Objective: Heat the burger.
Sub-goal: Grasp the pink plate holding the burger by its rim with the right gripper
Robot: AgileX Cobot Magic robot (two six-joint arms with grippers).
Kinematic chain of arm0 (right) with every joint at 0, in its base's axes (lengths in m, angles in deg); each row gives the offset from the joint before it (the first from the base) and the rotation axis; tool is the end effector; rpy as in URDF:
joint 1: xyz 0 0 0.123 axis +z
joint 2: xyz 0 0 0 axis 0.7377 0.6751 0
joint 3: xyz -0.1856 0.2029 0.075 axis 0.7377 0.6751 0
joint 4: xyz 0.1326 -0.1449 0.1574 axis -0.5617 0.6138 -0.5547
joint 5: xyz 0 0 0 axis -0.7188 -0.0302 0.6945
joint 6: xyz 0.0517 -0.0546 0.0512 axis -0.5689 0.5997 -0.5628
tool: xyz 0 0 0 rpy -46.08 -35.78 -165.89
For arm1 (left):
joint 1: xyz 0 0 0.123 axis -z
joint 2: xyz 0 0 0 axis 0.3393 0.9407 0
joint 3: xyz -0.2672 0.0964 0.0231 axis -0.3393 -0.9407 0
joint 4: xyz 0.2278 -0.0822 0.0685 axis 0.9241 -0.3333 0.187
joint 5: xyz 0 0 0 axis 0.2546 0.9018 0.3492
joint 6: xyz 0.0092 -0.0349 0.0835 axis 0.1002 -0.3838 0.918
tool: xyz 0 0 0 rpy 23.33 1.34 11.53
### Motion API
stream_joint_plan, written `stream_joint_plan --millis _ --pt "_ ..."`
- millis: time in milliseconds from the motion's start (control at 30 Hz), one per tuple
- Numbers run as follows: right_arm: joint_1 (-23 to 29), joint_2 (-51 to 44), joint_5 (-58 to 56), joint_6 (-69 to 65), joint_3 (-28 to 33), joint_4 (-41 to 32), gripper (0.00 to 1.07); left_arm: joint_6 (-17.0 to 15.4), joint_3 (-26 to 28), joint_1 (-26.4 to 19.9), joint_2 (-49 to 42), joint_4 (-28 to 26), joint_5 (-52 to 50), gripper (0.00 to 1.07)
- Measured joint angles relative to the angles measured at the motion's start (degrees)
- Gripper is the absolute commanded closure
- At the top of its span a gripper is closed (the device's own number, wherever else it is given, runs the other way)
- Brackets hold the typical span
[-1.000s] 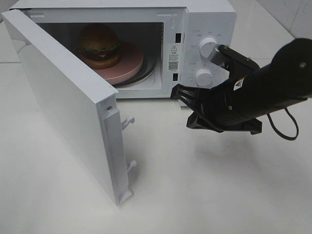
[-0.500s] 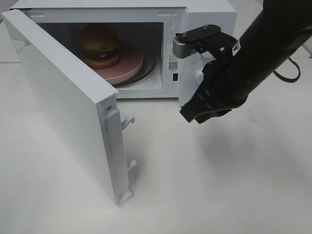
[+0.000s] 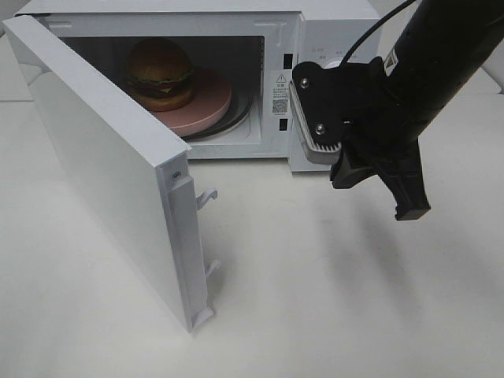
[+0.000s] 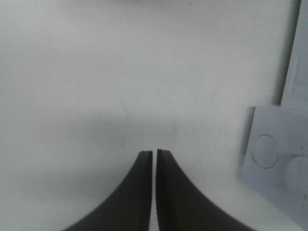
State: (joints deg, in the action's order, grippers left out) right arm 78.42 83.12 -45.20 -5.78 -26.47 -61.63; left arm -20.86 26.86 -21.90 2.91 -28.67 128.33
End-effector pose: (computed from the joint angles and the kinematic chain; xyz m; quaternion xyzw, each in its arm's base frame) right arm 0.2686 0.1672 0.2438 -0.7506 0.6293 -0.0356 0.1981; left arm -0.0078 -0.0112 0.2811 0.0185 0.8490 -0.0402 0.5265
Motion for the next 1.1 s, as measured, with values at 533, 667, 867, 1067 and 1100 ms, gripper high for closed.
stream_joint_plan --millis 533,667,867,1067,1100 --pt "0.0 0.4 10.8 8.4 -0.2 5.0 0.05 0.0 0.0 0.0 0.0 0.0 0.0 0.07" --pt "0.4 1.9 11.8 6.4 -1.1 5.4 0.05 0.0 0.0 0.0 0.0 0.0 0.0 0.07" --pt "3.0 5.3 13.5 5.4 -4.1 5.6 0.07 0.0 0.0 0.0 0.0 0.0 0.0 0.07" --pt "4.4 9.0 16.1 5.3 -7.8 5.6 0.09 0.0 0.0 0.0 0.0 0.0 0.0 0.07" --pt "4.9 10.3 16.8 5.3 -8.9 5.7 0.09 0.0 0.0 0.0 0.0 0.0 0.0 0.07"
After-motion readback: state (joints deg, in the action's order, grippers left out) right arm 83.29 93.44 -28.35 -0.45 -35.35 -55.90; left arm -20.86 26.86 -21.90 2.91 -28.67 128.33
